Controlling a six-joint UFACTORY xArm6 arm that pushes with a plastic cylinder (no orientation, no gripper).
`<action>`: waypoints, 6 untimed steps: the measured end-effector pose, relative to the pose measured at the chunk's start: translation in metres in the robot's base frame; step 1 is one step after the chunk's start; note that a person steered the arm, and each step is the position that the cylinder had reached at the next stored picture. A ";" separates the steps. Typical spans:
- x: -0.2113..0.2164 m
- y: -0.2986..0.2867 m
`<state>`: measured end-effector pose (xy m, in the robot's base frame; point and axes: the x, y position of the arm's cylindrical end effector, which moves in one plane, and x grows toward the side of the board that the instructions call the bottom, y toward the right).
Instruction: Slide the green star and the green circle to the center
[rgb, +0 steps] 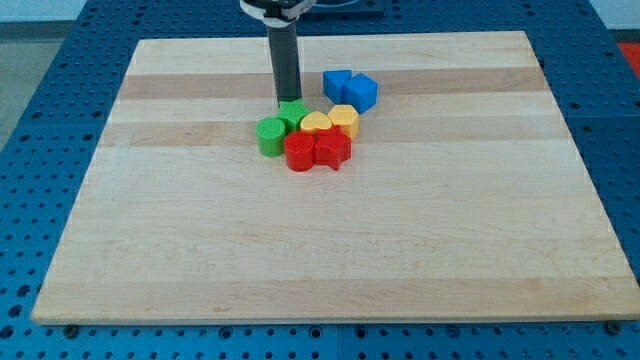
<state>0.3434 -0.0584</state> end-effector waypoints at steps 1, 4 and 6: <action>0.021 0.000; 0.044 0.000; 0.043 0.004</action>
